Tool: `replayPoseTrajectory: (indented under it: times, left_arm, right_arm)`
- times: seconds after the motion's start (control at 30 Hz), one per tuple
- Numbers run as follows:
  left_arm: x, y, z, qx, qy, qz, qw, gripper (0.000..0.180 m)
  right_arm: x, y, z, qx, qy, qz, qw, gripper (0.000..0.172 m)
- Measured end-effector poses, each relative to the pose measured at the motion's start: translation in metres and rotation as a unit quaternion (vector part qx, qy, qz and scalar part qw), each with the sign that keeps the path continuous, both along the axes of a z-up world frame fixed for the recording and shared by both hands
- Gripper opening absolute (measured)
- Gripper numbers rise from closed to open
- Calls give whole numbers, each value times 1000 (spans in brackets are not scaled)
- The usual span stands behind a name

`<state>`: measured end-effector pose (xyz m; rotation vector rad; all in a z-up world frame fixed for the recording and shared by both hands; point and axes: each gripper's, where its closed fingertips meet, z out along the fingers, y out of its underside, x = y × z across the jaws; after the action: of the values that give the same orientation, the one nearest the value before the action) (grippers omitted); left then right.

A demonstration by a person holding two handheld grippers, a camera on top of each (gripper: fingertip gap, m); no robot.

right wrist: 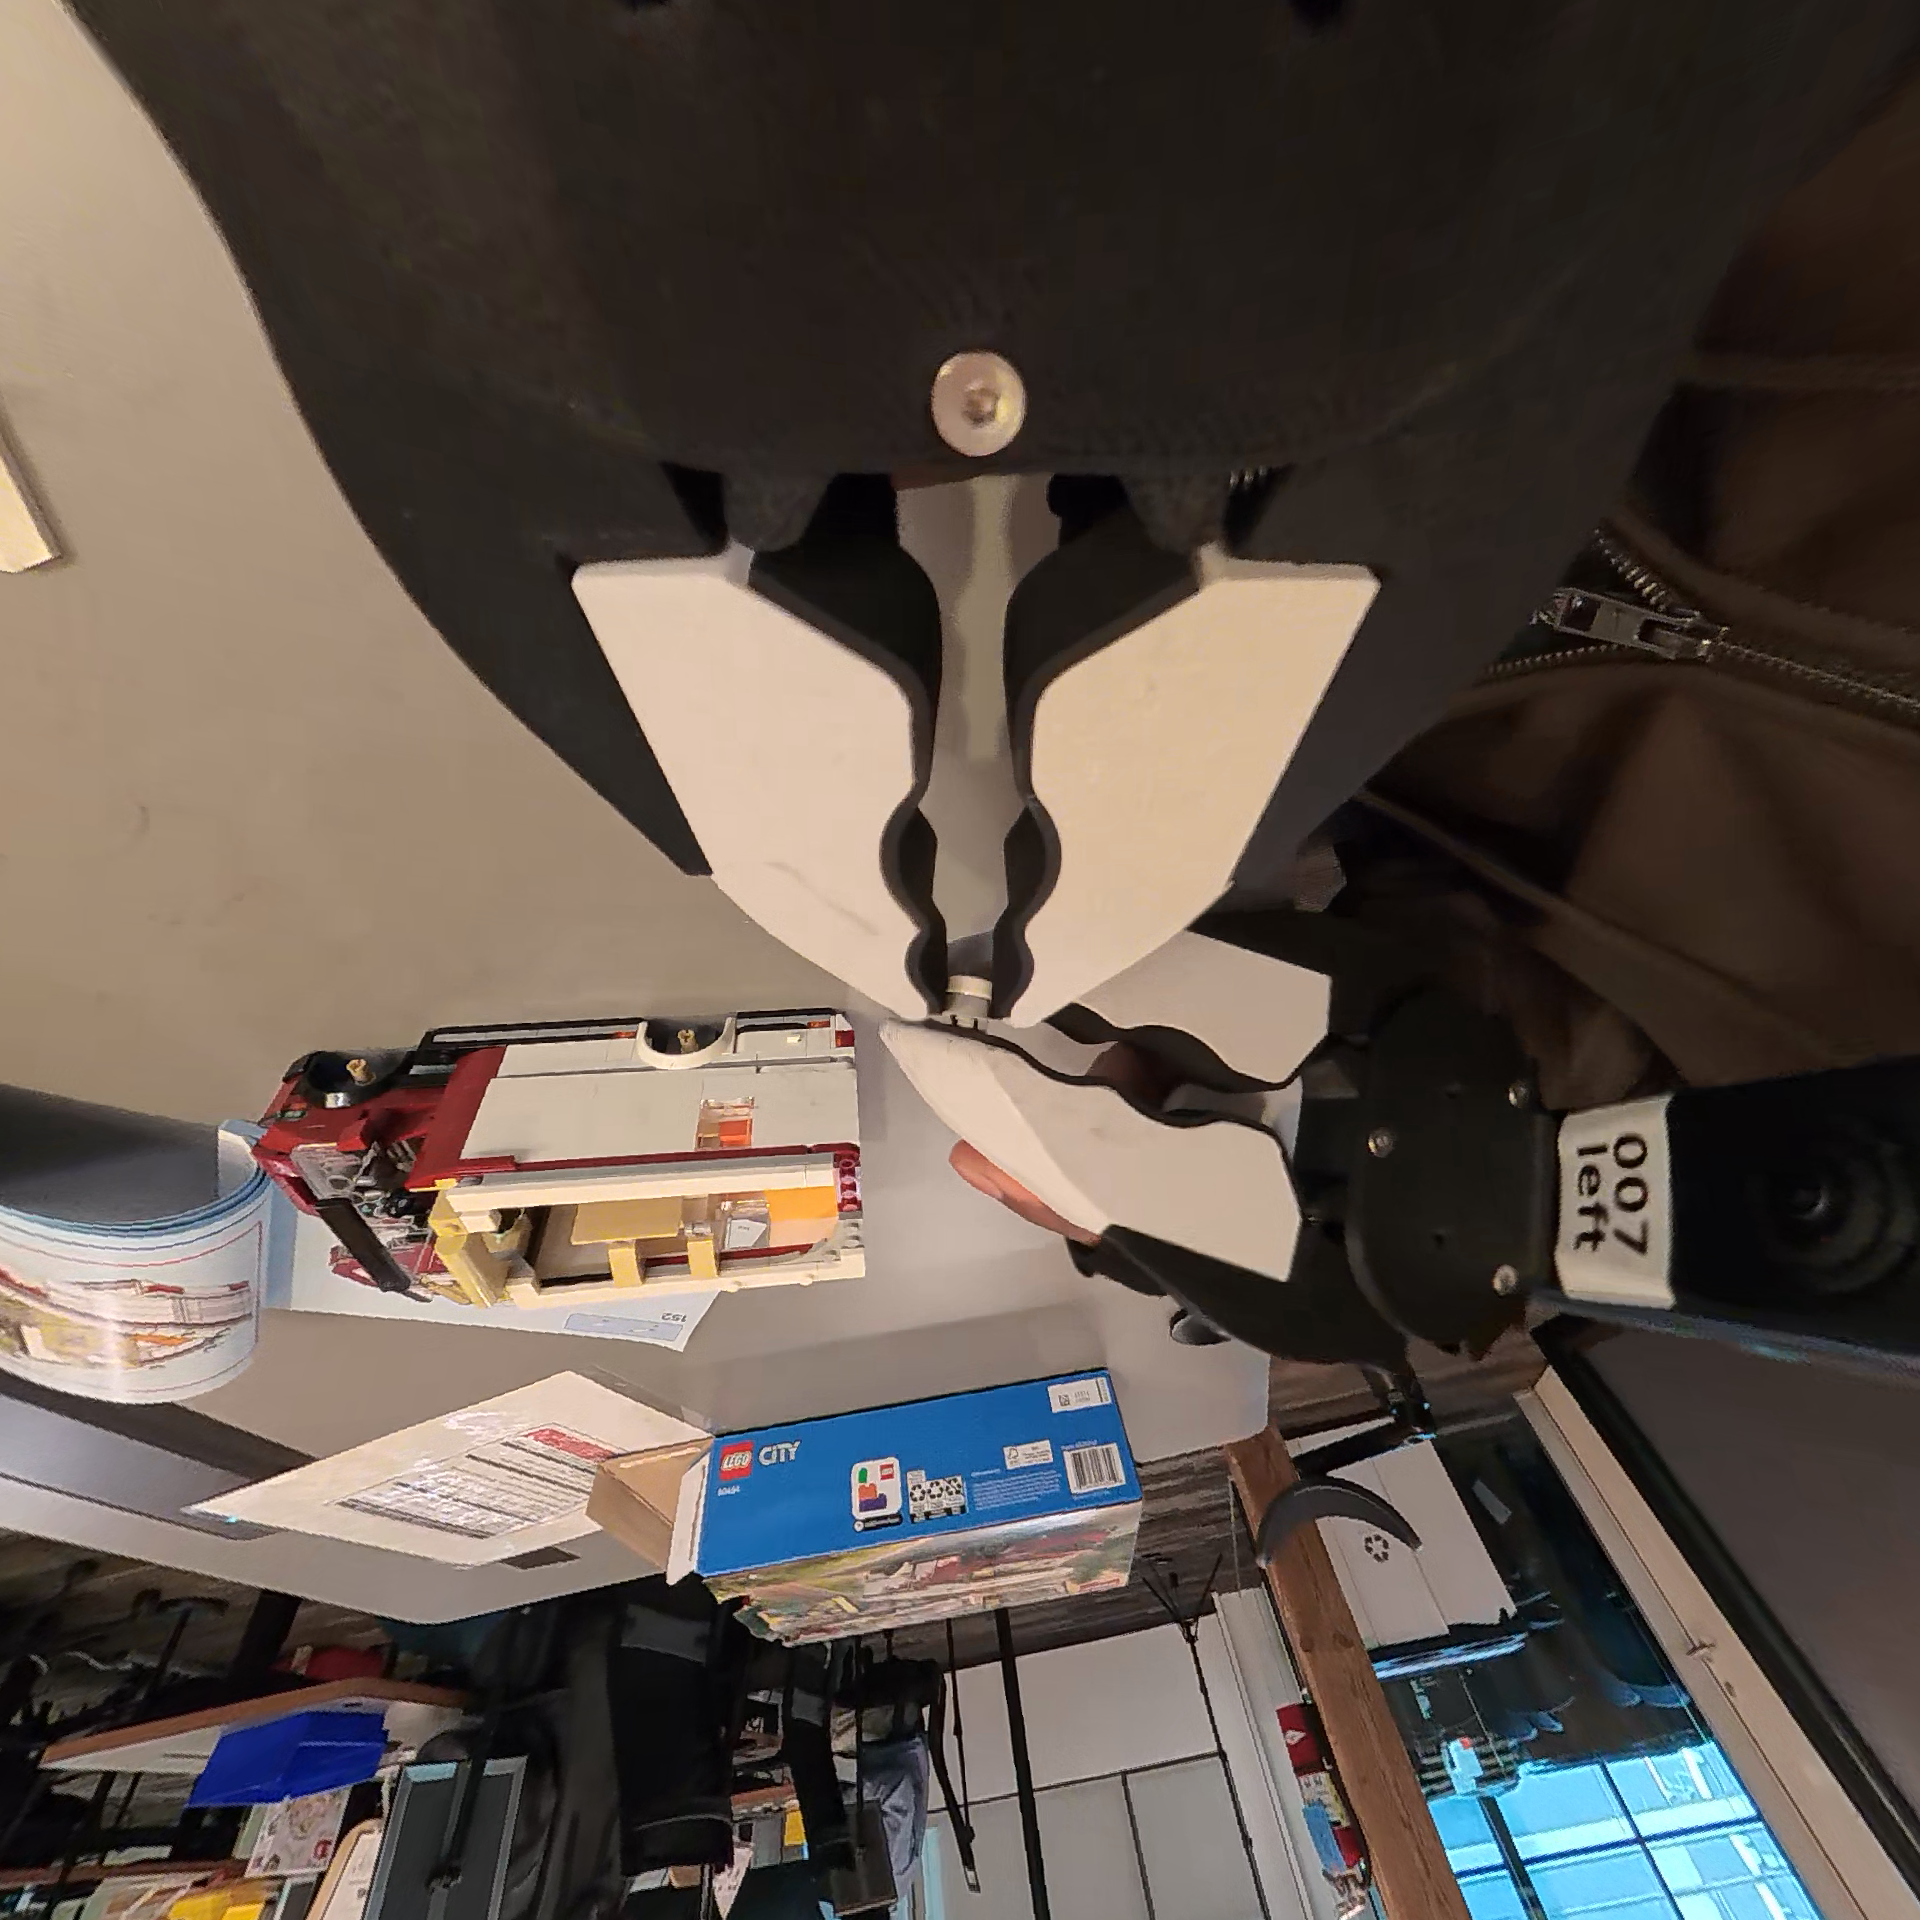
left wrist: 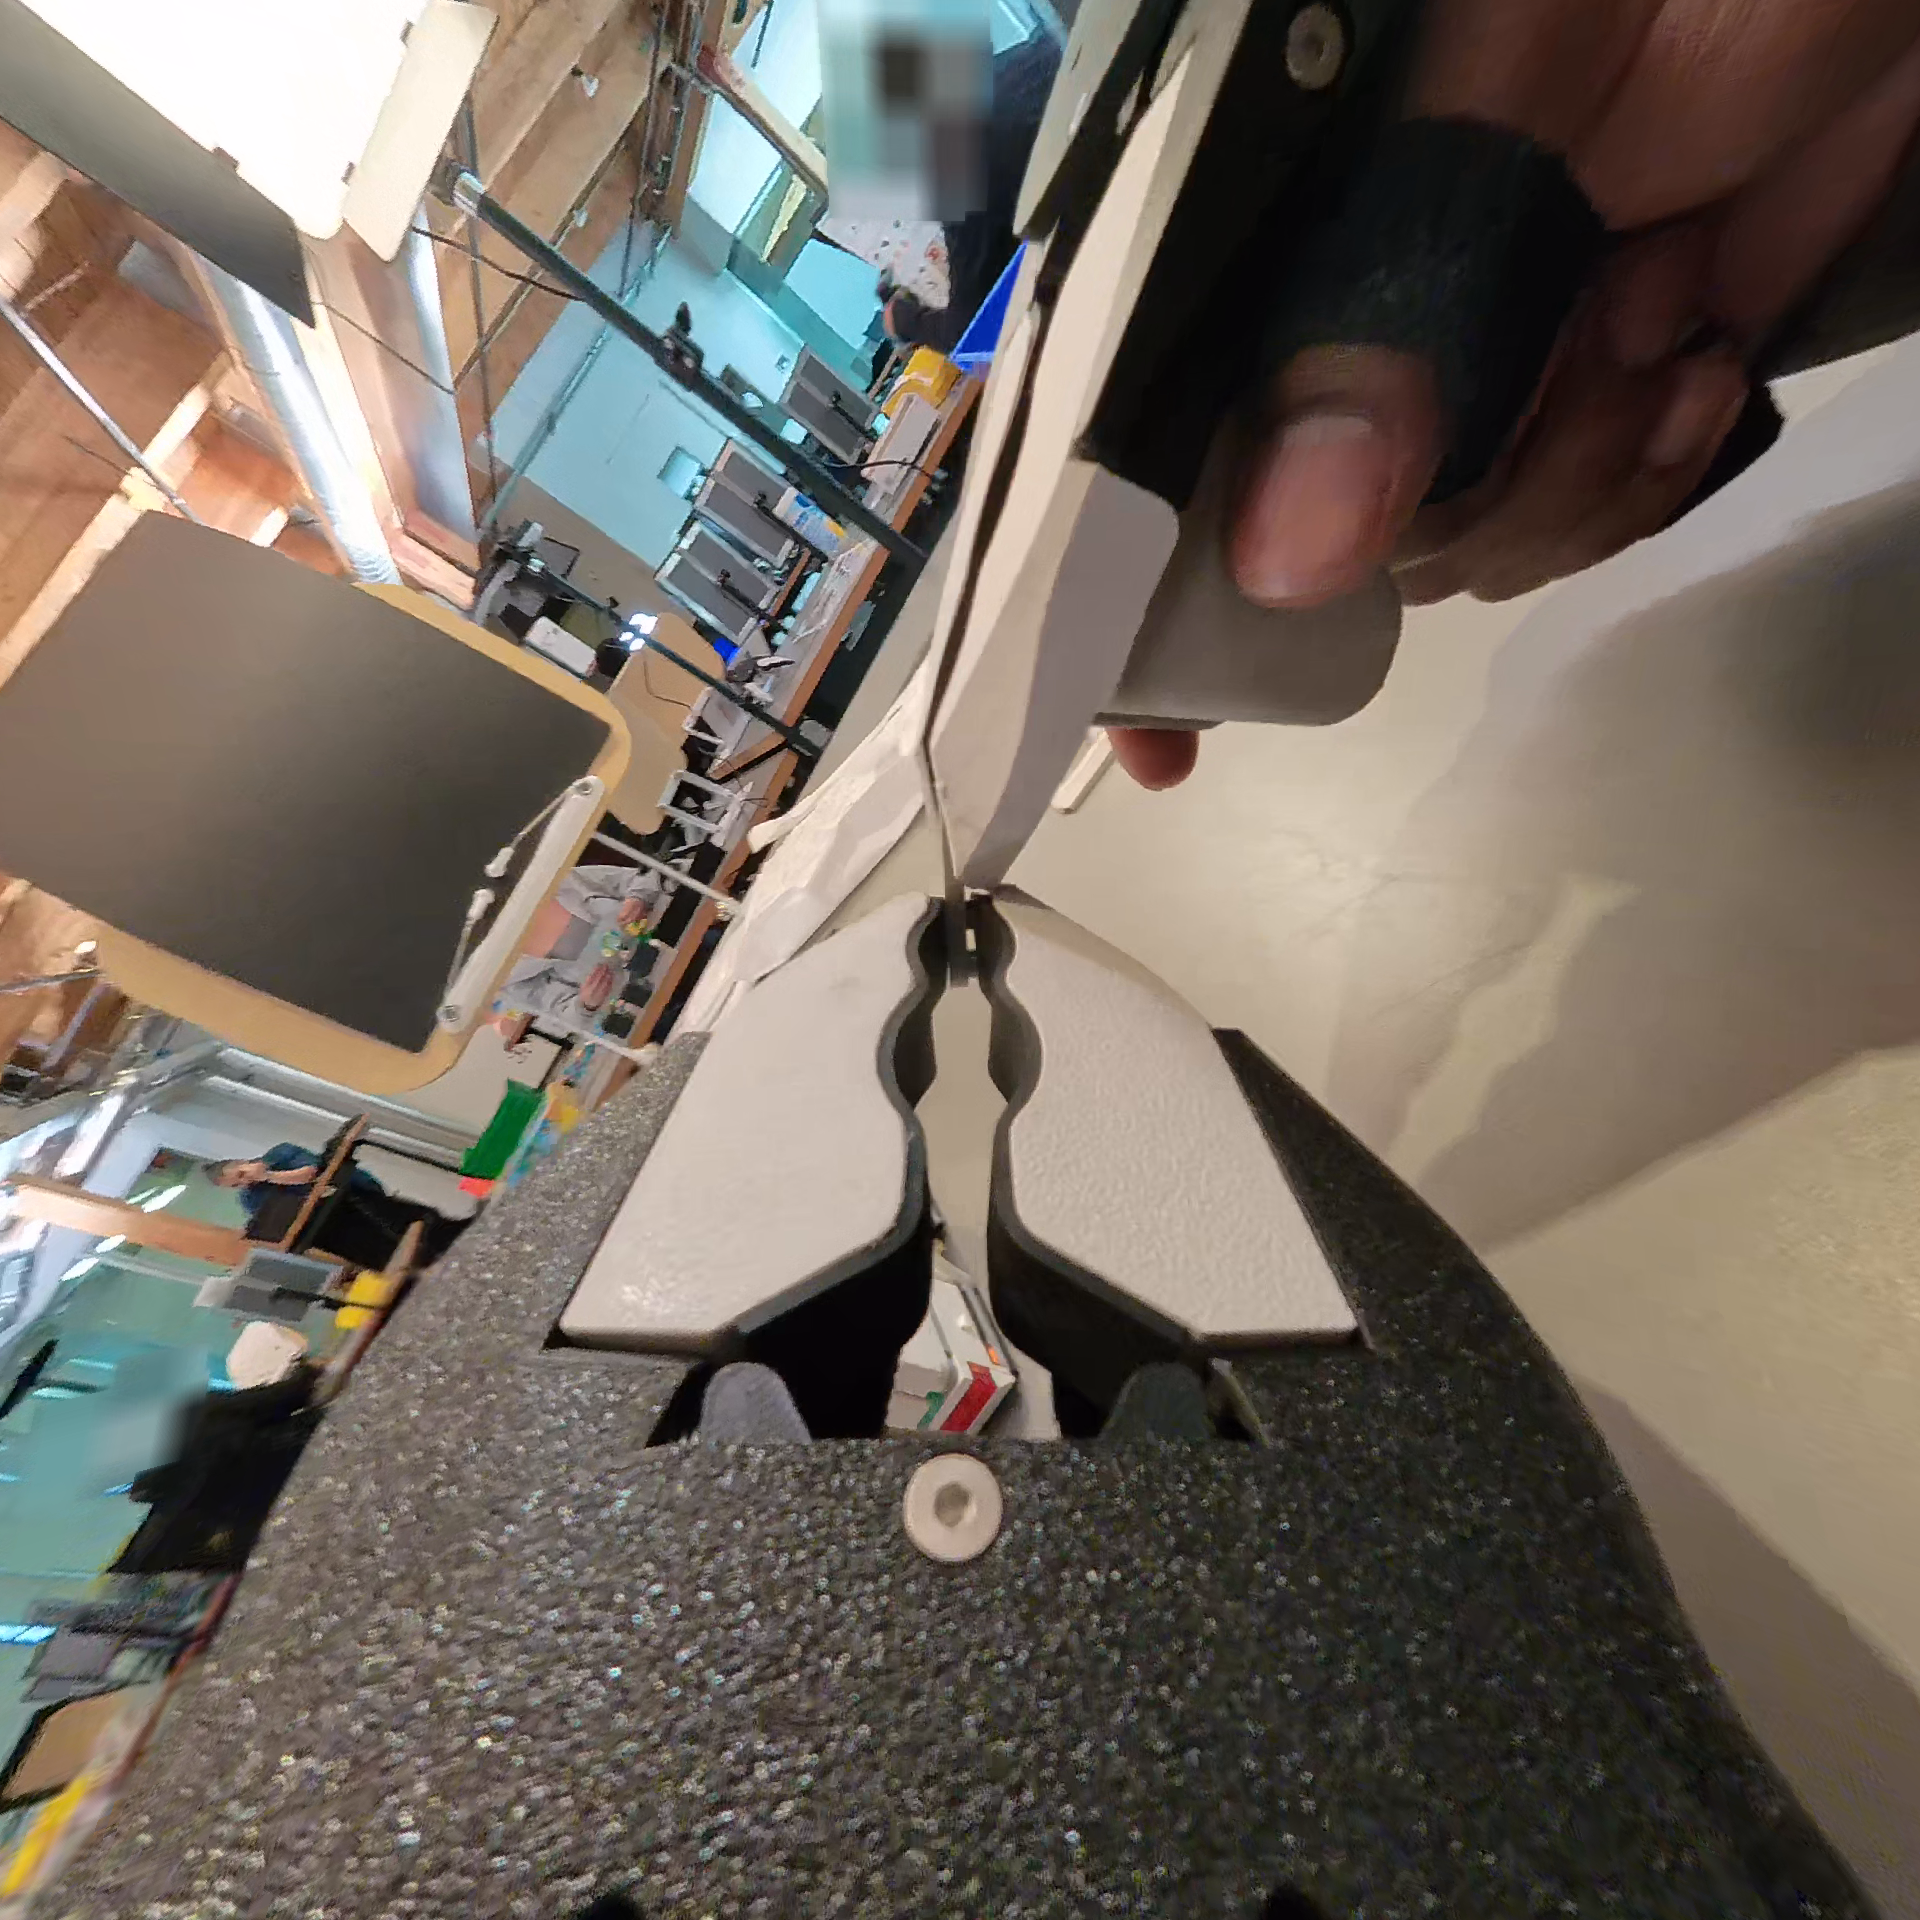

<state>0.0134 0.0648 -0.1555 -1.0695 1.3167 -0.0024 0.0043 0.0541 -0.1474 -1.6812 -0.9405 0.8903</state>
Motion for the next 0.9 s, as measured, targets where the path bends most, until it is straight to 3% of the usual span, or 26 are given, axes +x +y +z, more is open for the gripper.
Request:
replayPoseTrajectory:
  times: [0.23, 0.4, 0.5, 0.77, 0.9]
  left_arm:
    - [5, -13, -1, -104, -22, -77, 991, 6]
    - [5, -21, 2, -232, -75, -136, 960, 6]
    - [3, -26, 6, -325, -123, -175, 921, 7]
    - [-7, -37, 19, -512, -223, -277, 782, 8]
    - [-9, -36, 16, -558, -242, -283, 741, 8]
  right_arm:
    - [3, -10, 0, 8, -17, 44, 999, 8]
    - [2, -14, 5, -5, -3, 84, 996, 8]
    - [-2, -16, 10, -22, 25, 107, 994, 8]
    - [-12, -21, 20, -91, 107, 172, 975, 8]
    - [-14, -19, 16, -83, 96, 166, 978, 7]
